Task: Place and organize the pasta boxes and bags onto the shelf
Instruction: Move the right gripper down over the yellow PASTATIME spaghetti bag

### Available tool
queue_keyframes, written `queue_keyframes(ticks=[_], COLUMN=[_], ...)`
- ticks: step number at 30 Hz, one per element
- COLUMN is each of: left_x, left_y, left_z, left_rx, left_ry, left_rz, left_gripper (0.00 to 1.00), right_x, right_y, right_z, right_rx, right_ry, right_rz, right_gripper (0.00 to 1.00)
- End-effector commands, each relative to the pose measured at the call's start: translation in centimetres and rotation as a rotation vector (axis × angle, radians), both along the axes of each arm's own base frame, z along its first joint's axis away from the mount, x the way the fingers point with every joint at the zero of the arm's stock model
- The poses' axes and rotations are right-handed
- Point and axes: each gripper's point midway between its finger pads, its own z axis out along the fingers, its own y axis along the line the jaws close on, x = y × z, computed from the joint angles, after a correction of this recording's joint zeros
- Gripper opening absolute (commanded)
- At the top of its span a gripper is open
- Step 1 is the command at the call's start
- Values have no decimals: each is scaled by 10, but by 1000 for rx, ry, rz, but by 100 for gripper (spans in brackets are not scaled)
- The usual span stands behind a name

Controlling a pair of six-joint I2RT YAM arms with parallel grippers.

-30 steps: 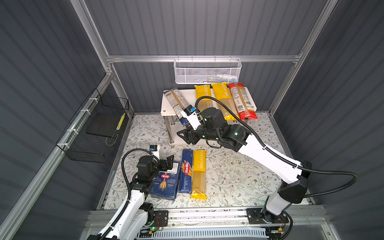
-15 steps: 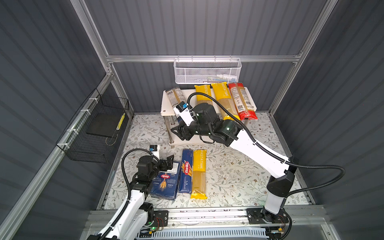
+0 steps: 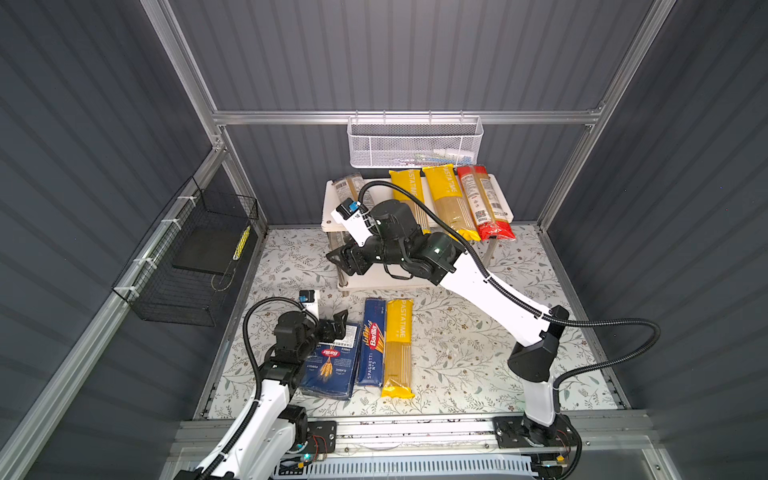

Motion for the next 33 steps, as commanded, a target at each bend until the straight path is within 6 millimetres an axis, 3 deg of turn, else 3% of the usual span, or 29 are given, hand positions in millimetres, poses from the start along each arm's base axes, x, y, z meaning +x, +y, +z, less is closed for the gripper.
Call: queue_keyframes(ticks=[1, 10, 16, 19, 23, 33], left_x=[0, 0, -1, -2, -3, -5], left_y=[-2, -2, -2, -2, -2, -2], left_z=[8, 8, 9, 10, 11, 12], left_rx=[8, 7, 6, 5, 4, 2], left_ry=[-22, -24, -31, -35, -42, -54], left_rz=[-16, -16, -17, -17, -16, -20], left_gripper=[100, 100, 100, 100, 99, 100], right_x=[4, -7, -37, -52, -72, -99], right_y=[5, 13, 15, 4, -22, -116], right_z=[-3, 8, 6, -1, -24, -121], right_rx=[-1, 25, -21, -41, -77, -226], right_ry=[12, 2, -38, -9, 28, 217], right_rz=[10, 39, 46, 19, -50, -346], right_gripper=[69, 71, 75, 76, 77, 82])
